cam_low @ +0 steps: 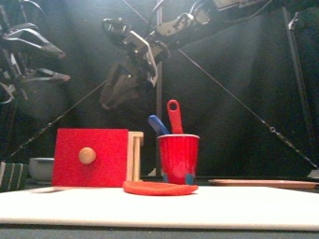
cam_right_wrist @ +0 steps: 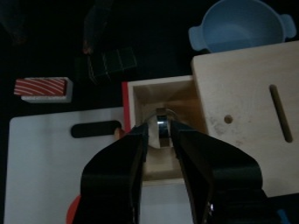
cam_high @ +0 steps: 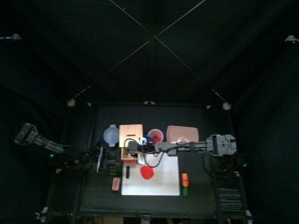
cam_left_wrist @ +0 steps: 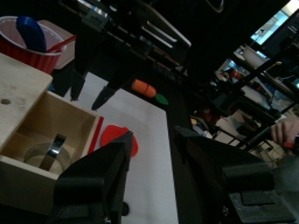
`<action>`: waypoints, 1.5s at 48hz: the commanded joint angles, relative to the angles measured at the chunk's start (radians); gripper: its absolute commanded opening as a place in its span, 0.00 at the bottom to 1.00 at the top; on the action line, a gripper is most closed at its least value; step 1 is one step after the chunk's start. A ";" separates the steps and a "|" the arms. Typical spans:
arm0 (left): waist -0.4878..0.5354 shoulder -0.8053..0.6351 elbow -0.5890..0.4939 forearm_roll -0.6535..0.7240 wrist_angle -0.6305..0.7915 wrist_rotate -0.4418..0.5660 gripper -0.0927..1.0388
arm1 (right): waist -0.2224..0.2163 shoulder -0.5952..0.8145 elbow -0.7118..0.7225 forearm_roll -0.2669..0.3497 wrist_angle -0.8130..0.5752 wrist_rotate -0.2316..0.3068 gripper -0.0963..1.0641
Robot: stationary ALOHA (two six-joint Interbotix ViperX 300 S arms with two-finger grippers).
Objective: Get the cutter from the drawer then cut the dough then place the extra dough in the bowl
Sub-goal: Place the cutter on the board
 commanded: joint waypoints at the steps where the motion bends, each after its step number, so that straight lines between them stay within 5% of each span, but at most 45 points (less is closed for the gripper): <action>1: 0.017 -0.002 -0.009 0.006 0.014 0.000 0.80 | 0.000 -0.009 -0.029 -0.002 -0.006 -0.002 0.67; 72: 0.031 -0.002 0.020 -0.020 0.031 -0.002 0.80 | -0.025 0.109 -0.098 -0.029 0.051 0.005 0.69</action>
